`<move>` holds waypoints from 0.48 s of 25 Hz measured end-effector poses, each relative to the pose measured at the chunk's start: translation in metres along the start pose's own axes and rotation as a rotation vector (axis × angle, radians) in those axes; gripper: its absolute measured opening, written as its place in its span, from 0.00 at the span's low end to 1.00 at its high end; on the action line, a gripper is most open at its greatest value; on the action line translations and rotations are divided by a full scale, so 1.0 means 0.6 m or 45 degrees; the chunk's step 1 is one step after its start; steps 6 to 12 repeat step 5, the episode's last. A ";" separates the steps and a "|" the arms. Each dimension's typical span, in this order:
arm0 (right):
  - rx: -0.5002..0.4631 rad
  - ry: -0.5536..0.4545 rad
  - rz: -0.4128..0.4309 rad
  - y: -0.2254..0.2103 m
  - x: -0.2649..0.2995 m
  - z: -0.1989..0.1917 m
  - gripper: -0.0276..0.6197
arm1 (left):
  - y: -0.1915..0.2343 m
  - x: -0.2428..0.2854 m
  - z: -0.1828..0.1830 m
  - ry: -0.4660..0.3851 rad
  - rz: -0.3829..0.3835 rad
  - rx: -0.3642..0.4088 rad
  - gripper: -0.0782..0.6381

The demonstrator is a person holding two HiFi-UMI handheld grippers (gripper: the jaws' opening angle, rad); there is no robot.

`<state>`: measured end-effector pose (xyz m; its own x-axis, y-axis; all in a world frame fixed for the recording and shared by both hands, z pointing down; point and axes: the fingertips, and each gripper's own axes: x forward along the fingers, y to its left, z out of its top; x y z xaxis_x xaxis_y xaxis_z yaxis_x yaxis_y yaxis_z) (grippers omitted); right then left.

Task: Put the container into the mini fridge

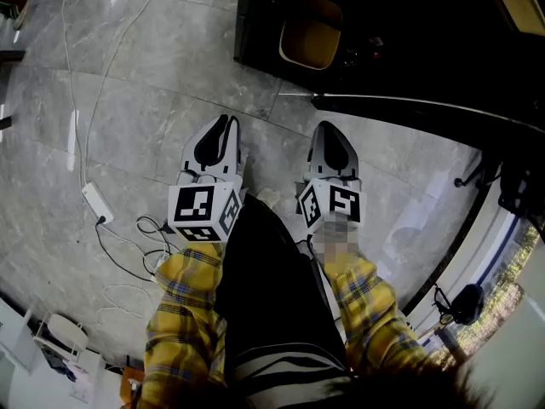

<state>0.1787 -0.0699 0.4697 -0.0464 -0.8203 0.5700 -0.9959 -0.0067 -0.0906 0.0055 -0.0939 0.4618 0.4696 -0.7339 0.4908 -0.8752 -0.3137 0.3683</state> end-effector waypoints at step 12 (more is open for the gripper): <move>-0.013 -0.003 0.013 -0.003 0.001 0.001 0.08 | -0.006 0.004 -0.003 0.006 -0.005 0.001 0.19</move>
